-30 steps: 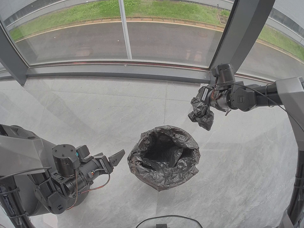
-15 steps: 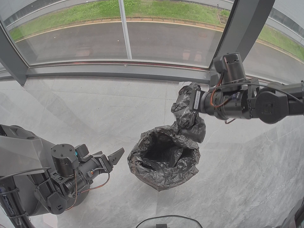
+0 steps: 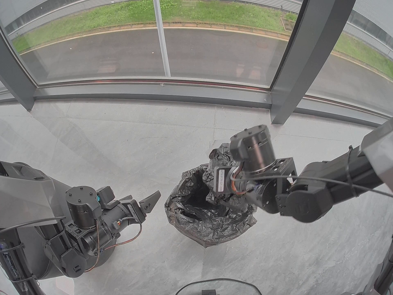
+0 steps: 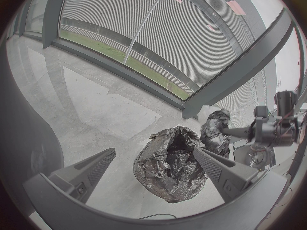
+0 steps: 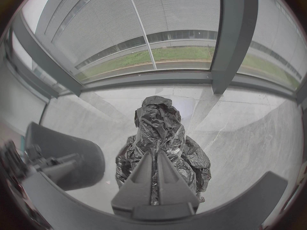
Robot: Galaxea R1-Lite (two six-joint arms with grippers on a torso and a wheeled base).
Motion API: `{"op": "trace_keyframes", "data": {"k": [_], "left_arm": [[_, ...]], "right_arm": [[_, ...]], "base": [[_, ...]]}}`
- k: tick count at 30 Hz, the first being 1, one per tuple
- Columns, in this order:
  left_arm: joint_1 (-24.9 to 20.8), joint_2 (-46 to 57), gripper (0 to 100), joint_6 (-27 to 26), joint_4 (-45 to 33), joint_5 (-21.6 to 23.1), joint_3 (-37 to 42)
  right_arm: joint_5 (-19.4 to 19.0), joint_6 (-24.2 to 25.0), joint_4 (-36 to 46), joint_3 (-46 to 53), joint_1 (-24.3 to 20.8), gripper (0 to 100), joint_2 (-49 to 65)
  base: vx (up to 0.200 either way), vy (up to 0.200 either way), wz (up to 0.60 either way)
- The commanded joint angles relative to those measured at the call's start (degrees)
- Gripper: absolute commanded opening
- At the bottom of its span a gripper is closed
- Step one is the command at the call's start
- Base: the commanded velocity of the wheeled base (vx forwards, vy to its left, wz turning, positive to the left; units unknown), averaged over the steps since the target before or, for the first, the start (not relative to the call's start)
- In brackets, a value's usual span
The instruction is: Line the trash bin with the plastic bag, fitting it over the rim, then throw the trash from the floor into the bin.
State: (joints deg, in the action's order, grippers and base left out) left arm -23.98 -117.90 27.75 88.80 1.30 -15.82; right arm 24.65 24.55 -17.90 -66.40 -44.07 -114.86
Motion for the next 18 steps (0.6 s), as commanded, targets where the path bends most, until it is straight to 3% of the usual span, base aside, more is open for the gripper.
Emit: {"op": "trace_keyframes", "data": {"k": [1, 18], "left_arm": [[-0.02, -0.23, 100, 0.03, 0.06, -0.07, -0.08], [-0.02, -0.41, 100, 0.03, 0.06, 0.01, 0.0]], "right_arm": [[2.42, -2.75, -3.29, 3.03, -2.43, 0, -6.61], [4.88, -3.37, -3.73, 4.97, -4.45, 0, -6.87]], "base": [[0.0, 0.0, 0.0], [0.0, 0.0, 0.0]]}}
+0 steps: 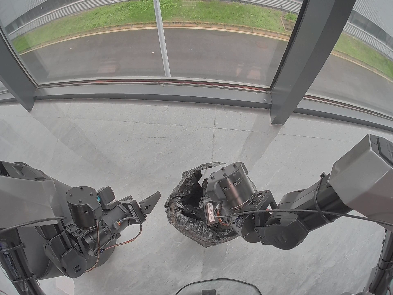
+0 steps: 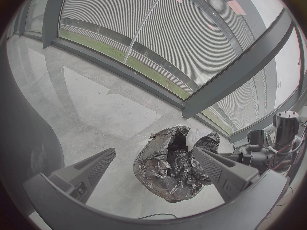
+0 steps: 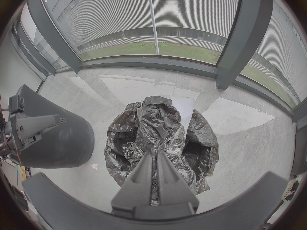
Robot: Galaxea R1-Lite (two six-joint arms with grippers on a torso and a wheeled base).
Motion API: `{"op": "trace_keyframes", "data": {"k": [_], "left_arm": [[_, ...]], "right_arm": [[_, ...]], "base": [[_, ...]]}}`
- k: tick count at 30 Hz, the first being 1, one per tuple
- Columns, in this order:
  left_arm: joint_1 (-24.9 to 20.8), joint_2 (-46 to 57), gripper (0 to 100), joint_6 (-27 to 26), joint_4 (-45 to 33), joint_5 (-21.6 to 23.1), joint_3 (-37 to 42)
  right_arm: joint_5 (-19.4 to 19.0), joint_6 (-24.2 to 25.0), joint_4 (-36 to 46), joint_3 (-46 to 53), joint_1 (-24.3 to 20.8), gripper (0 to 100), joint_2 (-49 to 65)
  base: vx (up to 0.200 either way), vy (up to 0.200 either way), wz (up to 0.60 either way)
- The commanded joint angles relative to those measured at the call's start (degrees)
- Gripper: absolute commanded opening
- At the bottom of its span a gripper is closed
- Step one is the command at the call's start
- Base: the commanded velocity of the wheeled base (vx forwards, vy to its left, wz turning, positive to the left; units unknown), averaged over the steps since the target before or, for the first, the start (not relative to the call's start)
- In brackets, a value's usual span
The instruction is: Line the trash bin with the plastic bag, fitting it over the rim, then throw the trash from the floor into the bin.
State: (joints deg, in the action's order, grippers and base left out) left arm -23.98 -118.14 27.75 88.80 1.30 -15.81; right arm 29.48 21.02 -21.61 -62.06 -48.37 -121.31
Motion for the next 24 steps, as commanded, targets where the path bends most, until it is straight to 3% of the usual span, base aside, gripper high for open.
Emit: {"op": "trace_keyframes", "data": {"k": [1, 15, 16, 24], "left_arm": [[-0.02, -0.25, 100, 0.03, 0.06, 0.01, -0.01], [-0.02, -0.25, 100, 0.03, 0.06, 0.1, 0.08], [-0.02, -0.25, 100, 0.03, 0.06, 0.01, 0.08], [-0.1, -0.25, 100, -0.06, 0.06, 0.01, 0.08]], "right_arm": [[0.05, 0.17, -0.27, 0.89, -0.23, 0, -0.6], [-0.03, -0.45, -4.67, 2.38, -1.2, 0, -4.99], [-0.03, -0.54, -4.67, 2.47, -1.2, 100, -4.99], [0.05, -0.8, -7.13, 2.47, -1.2, 100, -4.9]], "base": [[0.0, 0.0, 0.0], [0.0, 0.0, 0.0], [0.0, 0.0, 0.0], [0.0, 0.0, 0.0]]}}
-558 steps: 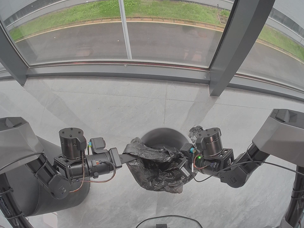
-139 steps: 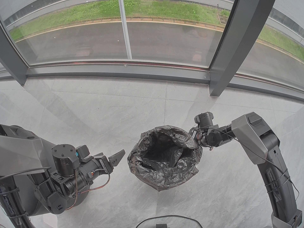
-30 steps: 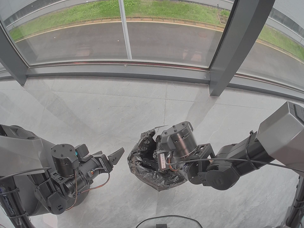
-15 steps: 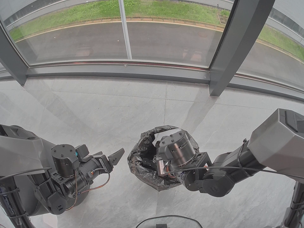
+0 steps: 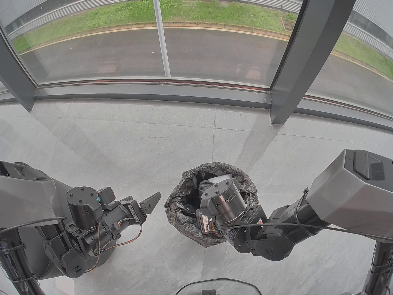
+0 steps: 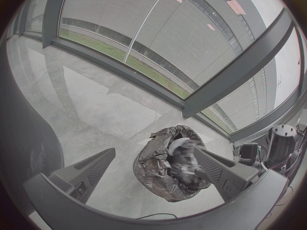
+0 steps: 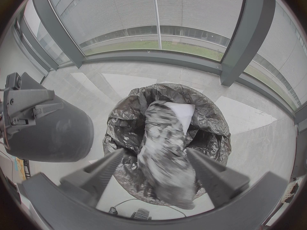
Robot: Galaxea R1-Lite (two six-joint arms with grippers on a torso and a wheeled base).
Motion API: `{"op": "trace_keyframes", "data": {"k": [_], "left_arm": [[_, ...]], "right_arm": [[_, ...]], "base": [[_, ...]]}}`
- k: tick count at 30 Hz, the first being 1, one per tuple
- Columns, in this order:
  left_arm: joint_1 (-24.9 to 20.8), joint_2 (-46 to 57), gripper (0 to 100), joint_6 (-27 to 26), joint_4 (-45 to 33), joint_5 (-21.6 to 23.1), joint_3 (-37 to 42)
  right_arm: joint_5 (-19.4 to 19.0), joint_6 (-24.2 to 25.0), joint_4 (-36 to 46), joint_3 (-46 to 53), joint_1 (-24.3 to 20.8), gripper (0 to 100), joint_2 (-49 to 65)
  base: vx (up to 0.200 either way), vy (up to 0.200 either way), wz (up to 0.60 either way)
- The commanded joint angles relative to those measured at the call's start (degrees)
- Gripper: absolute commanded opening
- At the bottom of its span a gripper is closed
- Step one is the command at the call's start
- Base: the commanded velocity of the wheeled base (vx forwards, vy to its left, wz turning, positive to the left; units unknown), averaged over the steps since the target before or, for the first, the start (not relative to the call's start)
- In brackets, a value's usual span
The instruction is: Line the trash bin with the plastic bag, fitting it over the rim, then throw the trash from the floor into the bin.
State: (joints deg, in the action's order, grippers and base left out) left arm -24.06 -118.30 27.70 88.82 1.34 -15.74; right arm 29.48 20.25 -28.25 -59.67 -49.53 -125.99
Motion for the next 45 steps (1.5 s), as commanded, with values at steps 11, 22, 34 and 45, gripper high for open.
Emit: {"op": "trace_keyframes", "data": {"k": [11, 22, 34, 45], "left_arm": [[-0.11, -0.27, 100, -0.01, 0.04, -0.02, 0.09], [-0.11, -0.53, 100, -0.01, -0.05, -0.02, 0.09], [-0.19, -0.88, 100, -0.1, 0.04, -0.02, 0.01], [-0.11, -1.23, 100, -0.1, 0.04, -0.02, -0.08]], "right_arm": [[-1.44, 0.14, -3.4, -0.88, -0.04, 100, -0.66], [-7.06, 0.14, -4.1, -6.51, 3.74, 100, -7.43], [-5.83, -0.65, -3.75, -10.29, 6.29, 100, -14.9], [-5.83, -3.37, -3.66, -15.83, 10.59, 100, -20.35]], "base": [[0.0, 0.0, 0.0], [0.0, 0.0, 0.0], [0.0, 0.0, 0.0], [0.0, 0.0, 0.0]]}}
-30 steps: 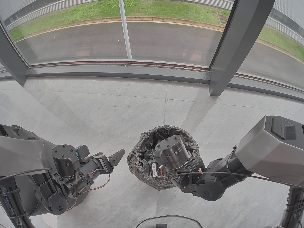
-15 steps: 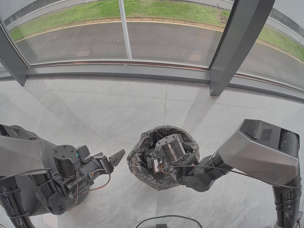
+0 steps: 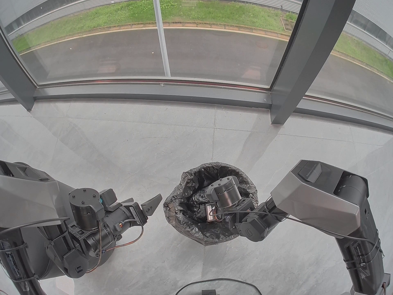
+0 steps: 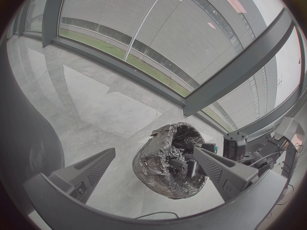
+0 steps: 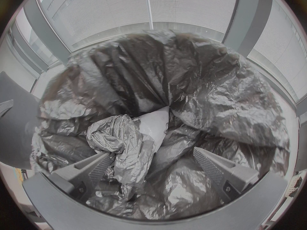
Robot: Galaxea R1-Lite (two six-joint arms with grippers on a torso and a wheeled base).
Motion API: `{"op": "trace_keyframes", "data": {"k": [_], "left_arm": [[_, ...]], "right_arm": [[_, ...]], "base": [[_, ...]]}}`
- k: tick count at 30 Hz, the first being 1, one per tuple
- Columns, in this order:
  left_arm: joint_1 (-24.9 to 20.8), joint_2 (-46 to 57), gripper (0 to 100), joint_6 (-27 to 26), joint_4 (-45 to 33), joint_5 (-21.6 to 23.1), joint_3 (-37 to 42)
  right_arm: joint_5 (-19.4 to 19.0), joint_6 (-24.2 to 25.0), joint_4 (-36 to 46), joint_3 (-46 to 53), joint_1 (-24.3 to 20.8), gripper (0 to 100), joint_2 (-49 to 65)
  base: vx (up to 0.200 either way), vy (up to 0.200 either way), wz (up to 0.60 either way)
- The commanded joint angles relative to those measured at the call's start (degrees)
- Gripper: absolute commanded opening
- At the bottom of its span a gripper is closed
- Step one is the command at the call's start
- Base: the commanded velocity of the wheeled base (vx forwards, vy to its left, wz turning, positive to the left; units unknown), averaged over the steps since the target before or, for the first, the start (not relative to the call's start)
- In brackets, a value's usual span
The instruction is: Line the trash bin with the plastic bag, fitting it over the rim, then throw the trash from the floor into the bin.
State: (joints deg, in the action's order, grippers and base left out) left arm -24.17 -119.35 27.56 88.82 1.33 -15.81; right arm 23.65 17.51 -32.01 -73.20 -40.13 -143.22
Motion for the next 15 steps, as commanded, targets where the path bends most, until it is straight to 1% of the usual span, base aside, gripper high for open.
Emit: {"op": "trace_keyframes", "data": {"k": [1, 4, 15], "left_arm": [[-0.08, -0.19, 100, 0.12, 0.04, -0.01, -0.01], [0.0, -0.45, 100, 0.12, 0.04, -0.01, -0.01], [-0.08, -0.54, 100, 0.12, 0.04, -0.01, -0.01]], "right_arm": [[0.08, -1.07, 0.02, -3.08, 1.37, 100, -3.83], [0.08, -1.77, 0.02, -4.67, 1.37, 100, -5.06], [0.34, -1.69, -0.07, -5.72, 1.2, 100, -4.62]], "base": [[0.0, 0.0, 0.0], [0.0, 0.0, 0.0], [0.0, 0.0, 0.0]]}}
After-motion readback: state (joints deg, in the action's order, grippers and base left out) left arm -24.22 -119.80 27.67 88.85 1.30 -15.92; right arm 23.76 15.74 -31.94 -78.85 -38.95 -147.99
